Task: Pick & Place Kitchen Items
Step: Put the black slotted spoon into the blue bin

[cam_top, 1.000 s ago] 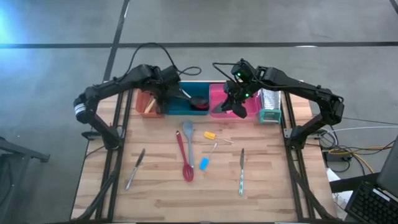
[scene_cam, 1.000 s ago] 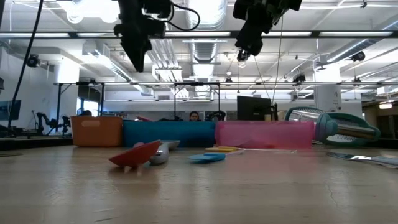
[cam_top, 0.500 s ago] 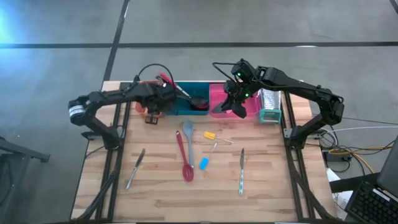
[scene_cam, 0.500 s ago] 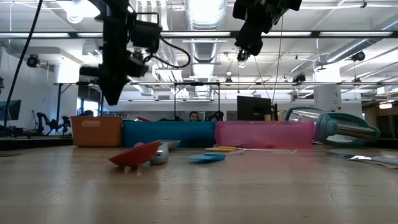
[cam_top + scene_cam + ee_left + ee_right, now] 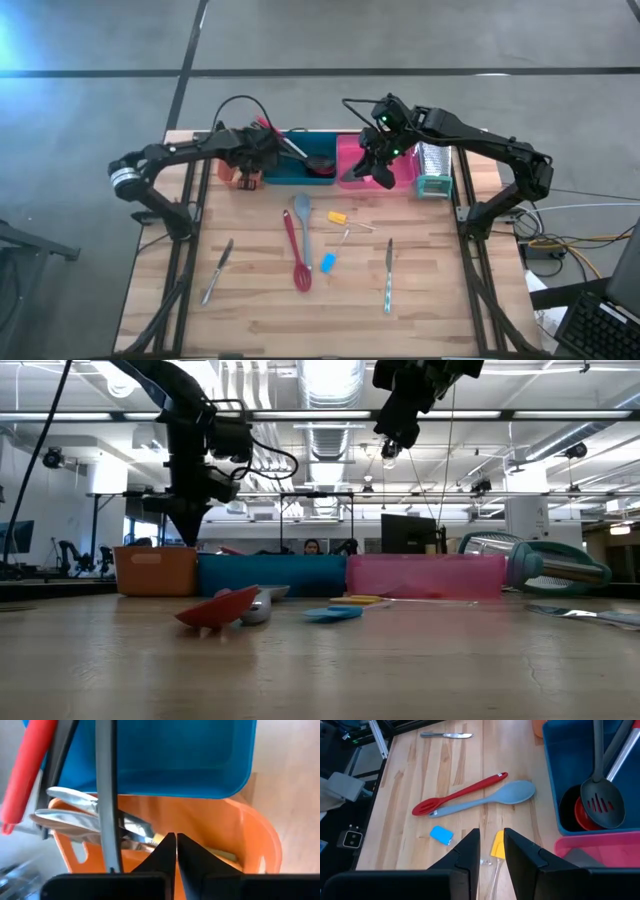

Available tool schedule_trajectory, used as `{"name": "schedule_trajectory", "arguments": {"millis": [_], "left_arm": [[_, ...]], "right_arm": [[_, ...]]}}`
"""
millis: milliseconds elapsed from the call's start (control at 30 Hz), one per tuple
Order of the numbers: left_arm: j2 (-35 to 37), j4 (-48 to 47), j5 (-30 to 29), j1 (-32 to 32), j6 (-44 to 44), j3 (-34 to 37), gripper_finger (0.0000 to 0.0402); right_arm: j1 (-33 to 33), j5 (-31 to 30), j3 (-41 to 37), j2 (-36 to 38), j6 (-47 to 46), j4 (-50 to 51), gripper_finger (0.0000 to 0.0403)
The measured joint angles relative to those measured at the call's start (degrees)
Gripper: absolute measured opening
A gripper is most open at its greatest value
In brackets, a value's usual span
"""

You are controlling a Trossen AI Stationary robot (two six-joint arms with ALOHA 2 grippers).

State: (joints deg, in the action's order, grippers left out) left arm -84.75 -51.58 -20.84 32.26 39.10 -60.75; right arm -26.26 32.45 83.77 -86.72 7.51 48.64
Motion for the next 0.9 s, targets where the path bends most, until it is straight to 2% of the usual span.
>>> {"name": "schedule_trajectory", "arguments": {"millis": [367,533,800,900], "left_arm": [[-0.2,2.5,4.2,4.2,5.0,0.1,0.0006],[-1.1,3.5,4.2,4.3,6.3,0.2,0.0005],[-6.2,8.4,-8.0,4.5,9.9,0.4,0.0005],[-6.5,10.8,-9.1,4.6,11.3,0.4,0.0004]], "right_arm": [[0.0,0.0,0.0,0.0,0.2,-0.1,0.0065],[0.0,0.0,0.0,0.0,0.2,-0.2,0.0065],[0.0,0.0,0.0,0.0,0.2,-1.0,0.008],[0.0,0.0,0.0,0.0,0.2,-1.0,0.0084]]}}
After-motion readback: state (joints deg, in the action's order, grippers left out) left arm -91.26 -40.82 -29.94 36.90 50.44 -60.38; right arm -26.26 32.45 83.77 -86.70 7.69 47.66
